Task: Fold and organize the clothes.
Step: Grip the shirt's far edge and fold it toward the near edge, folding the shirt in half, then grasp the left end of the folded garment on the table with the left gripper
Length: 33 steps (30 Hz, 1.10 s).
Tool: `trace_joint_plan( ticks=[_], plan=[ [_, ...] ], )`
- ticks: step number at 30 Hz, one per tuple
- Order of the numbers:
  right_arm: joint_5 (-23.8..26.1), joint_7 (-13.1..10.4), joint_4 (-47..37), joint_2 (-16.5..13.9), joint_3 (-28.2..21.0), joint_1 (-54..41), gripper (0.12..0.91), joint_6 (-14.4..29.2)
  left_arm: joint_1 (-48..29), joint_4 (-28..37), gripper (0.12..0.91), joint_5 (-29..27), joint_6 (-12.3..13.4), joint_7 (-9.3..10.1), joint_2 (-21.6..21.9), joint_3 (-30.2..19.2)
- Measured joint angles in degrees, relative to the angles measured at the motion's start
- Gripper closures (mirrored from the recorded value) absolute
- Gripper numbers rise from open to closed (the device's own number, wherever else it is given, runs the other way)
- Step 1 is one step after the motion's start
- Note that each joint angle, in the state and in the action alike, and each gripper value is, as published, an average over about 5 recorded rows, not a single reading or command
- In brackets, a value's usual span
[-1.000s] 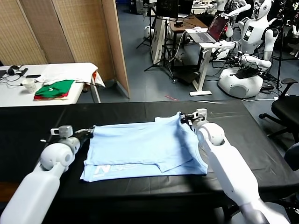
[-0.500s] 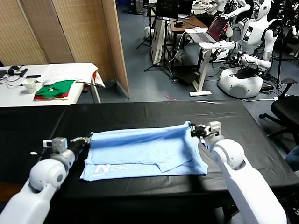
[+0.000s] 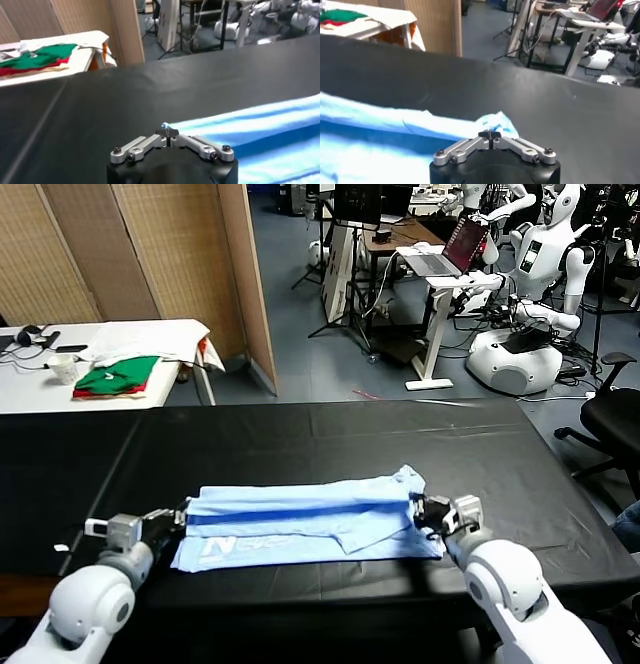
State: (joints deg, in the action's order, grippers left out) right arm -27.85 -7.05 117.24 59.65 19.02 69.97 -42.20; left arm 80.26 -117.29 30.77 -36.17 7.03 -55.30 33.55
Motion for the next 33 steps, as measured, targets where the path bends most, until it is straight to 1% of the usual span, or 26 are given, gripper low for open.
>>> trace_joint_plan(
  ticks=[6,9,10,11,12,13,14,15,16,17,18,19,20,21,22,23,24,26,30,33],
  plan=[
    [0.2,0.0,0.7,0.3,0.2,1.6,0.885,0.0,1.8,-0.3,0.884,-1.8,0.4,-0.29,-1.1,0.3],
    [0.1,0.1,1.4,0.5,0.7,2.4,0.885,0.0,2.3,-0.4,0.883,-2.7,0.2,-0.4,-1.4,0.3],
    [0.1,0.1,1.7,0.6,0.9,2.7,0.88,0.0,2.5,-0.6,0.871,-3.2,-0.1,-0.52,-1.6,0.3],
    [0.0,0.1,2.0,0.7,1.2,3.0,0.874,0.0,2.8,-0.8,0.84,-3.8,-0.4,-0.65,-1.7,0.3],
    [0.0,0.1,2.4,0.8,1.4,3.4,0.852,0.0,3.0,-1.0,0.81,-4.3,-0.8,-0.79,-1.9,0.3],
    [0.0,0.2,2.8,0.9,1.8,3.7,0.81,0.0,3.3,-1.2,0.76,-4.9,-1.3,-0.93,-2.1,0.4],
    [0.0,0.2,3.2,1.1,2.1,4.0,0.768,0.0,3.5,-1.5,0.692,-5.4,-1.7,-1.0,-2.3,0.6],
    [0.0,0.3,3.8,1.3,2.6,4.3,0.713,0.0,3.8,-1.9,0.635,-5.8,-2.0,-1.04,-2.5,0.8],
    [0.0,0.3,4.3,1.5,3.0,4.5,0.639,0.0,4.1,-2.3,0.579,-6.1,-2.2,-1.06,-2.7,1.0],
    [-0.1,0.3,4.8,1.7,3.5,4.7,0.582,0.0,4.4,-2.7,0.503,-6.5,-2.4,-1.06,-2.9,1.2],
    [-0.1,0.3,5.2,1.9,4.0,4.6,0.526,0.0,4.7,-3.1,0.446,-6.8,-2.5,-1.04,-3.1,1.4],
    [-0.2,0.2,5.5,2.1,4.5,4.5,0.45,0.0,4.9,-3.6,0.389,-7.1,-2.4,-1.03,-3.4,1.7],
    [-0.2,0.1,5.6,2.4,4.9,4.3,0.374,0.0,5.1,-4.2,0.316,-7.4,-2.2,-1.0,-3.6,2.0],
    [-0.1,-0.1,5.5,2.7,5.2,3.9,0.317,0.0,5.2,-4.7,0.262,-7.6,-1.8,-0.97,-3.9,2.3],
    [0.0,-0.3,5.1,3.0,5.3,3.5,0.25,0.1,5.2,-5.1,0.22,-7.5,-1.3,-0.87,-4.1,2.7],
    [0.1,-0.6,4.6,3.4,5.4,2.9,0.201,0.3,5.1,-5.5,0.175,-7.3,-0.7,-0.67,-4.2,2.9],
    [0.4,-0.8,4.0,3.7,5.4,2.2,0.167,0.7,4.9,-5.7,0.15,-6.7,-0.1,-0.39,-4.4,3.1],
    [1.1,-1.2,2.1,4.5,5.1,0.7,0.134,1.9,4.0,-5.5,0.13,-4.7,1.0,0.36,-4.6,3.2],
    [1.8,-1.6,-2.4,5.9,4.2,-2.6,0.119,3.6,0.9,-3.5,0.124,0.6,1.9,1.72,-5.2,2.3],
    [1.9,-1.7,-6.1,6.8,3.5,-5.1,0.118,4.6,-1.5,-0.8,0.123,3.6,2.0,1.96,-5.7,1.2]
  ],
)
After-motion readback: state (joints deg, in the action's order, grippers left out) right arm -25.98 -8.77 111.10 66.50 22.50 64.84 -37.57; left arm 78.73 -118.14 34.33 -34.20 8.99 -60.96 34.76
